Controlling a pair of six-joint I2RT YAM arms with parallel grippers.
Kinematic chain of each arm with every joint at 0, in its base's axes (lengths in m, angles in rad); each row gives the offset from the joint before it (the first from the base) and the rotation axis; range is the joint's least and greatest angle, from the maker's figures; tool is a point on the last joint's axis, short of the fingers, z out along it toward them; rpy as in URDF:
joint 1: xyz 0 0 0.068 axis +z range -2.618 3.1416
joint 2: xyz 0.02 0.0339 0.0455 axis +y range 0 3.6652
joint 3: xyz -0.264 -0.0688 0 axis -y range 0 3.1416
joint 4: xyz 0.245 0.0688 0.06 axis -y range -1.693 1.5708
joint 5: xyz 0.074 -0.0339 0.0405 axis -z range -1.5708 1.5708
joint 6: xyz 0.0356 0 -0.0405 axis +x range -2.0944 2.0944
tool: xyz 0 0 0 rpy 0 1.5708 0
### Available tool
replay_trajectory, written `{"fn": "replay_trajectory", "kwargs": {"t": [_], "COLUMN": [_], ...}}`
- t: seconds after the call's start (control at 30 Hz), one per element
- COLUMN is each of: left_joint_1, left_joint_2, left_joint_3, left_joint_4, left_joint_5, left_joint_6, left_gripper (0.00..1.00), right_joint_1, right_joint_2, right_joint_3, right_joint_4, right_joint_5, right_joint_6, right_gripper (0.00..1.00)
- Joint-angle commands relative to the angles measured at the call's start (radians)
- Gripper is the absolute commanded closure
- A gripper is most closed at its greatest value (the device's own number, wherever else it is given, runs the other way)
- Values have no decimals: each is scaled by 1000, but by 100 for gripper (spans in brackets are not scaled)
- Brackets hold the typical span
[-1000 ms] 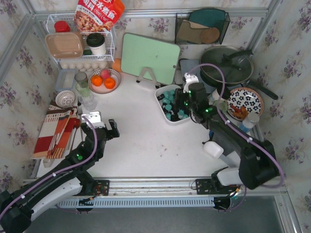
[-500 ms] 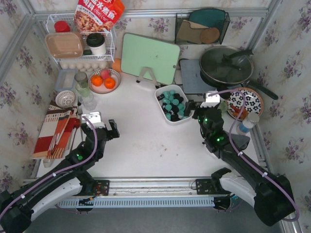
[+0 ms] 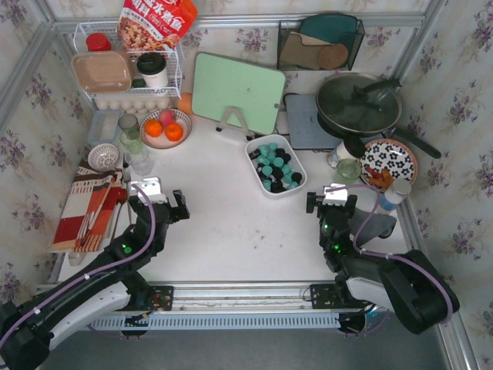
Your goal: Mix the coffee capsules in the storage basket
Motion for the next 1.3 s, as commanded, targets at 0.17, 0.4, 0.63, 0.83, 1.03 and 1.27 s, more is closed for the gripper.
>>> {"fn": "replay_trajectory", "kwargs": {"t": [0.17, 0.4, 0.63, 0.83, 1.03, 1.27], "left_joint_1": [2, 2, 2, 2, 2, 1], "left_joint_2": [19, 16, 17, 16, 18, 10], "left_joint_3": [2, 3, 3, 6, 5, 3], "left_joint_4": [20, 17, 21, 17, 19, 16], "left_joint_5": [-5, -8, 2, 1, 4, -1], "left_joint_6": [0, 3, -3, 0, 0, 3], "left_gripper": [1, 1, 1, 1, 1, 1], "right_joint_1": [-29, -85, -264, -305, -319, -357], "right_joint_2": [244, 419, 453, 435, 405, 403], "right_joint_3": [-66, -54, -50, -12, 64, 175], "right_joint_4": [651, 806, 803, 705, 540, 324], "right_joint_5": [-126, -326, -496, -597, -571, -538], "right_joint_6": [-185, -204, -22, -18, 10, 76], "right_gripper": [0, 0, 0, 0, 0, 0]}}
